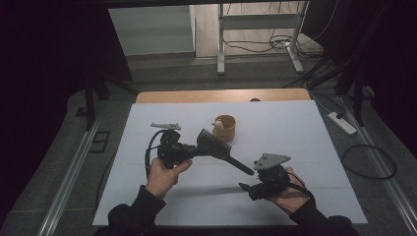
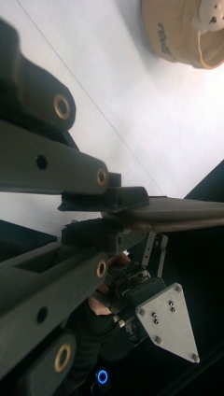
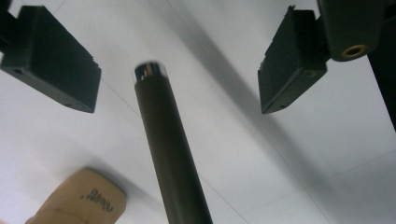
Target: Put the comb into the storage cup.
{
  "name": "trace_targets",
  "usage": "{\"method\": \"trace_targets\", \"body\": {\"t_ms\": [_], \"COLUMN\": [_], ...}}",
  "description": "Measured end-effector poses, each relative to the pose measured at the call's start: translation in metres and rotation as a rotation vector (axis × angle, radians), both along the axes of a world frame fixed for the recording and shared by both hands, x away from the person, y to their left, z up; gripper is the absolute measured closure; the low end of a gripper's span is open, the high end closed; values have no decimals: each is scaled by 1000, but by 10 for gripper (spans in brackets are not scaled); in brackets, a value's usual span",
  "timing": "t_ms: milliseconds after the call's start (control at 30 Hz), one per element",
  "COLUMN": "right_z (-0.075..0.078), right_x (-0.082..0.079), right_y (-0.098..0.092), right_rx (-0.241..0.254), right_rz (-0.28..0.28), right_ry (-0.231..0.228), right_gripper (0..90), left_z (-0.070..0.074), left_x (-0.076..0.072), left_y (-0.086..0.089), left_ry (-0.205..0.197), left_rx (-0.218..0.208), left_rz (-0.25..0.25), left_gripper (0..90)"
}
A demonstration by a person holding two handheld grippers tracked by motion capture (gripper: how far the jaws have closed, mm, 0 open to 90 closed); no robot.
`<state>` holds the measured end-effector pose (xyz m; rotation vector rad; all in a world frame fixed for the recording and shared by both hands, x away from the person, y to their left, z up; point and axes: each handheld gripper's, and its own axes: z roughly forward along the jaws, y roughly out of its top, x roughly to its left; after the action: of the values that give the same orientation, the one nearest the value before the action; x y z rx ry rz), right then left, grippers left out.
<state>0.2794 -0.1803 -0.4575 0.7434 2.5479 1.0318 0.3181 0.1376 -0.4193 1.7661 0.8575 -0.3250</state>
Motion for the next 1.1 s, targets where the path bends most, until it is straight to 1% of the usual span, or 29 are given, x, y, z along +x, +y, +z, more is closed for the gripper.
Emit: {"method": "trace_targets", "body": {"t_ms": [133, 233, 333, 433, 600, 733, 833, 1000, 1100], "right_z": [-2, -1, 0, 0, -4, -4, -3, -3, -4], "right_x": [2, 4, 6, 8, 9, 9, 9, 8, 8], "right_y": [-2, -5, -9, -12, -16, -19, -23, -29, -34], "right_rx": [-18, -6, 9, 11, -14, -15, -14, -12, -22], "right_rz": [-3, -10, -17, -28, -29, -19, -15, -32, -49], "right_ry": [14, 25, 34, 38, 31, 29, 37, 47, 43], "right_gripper": [67, 51, 32, 0, 0, 0, 0, 0, 0], "left_z": [2, 4, 5, 6, 7, 10, 13, 16, 18], "left_x": [0, -1, -1, -1, -1, -1, 0, 2, 3], "left_y": [3, 5, 6, 7, 9, 12, 16, 21, 23], "left_ry": [-12, -25, -29, -35, -41, -47, -55, -59, -63], "left_rx": [8, 19, 18, 25, 34, 36, 39, 40, 48], "left_rz": [8, 17, 23, 26, 31, 41, 52, 66, 73], "left_gripper": [830, 830, 830, 830, 830, 829, 830, 830, 830]}}
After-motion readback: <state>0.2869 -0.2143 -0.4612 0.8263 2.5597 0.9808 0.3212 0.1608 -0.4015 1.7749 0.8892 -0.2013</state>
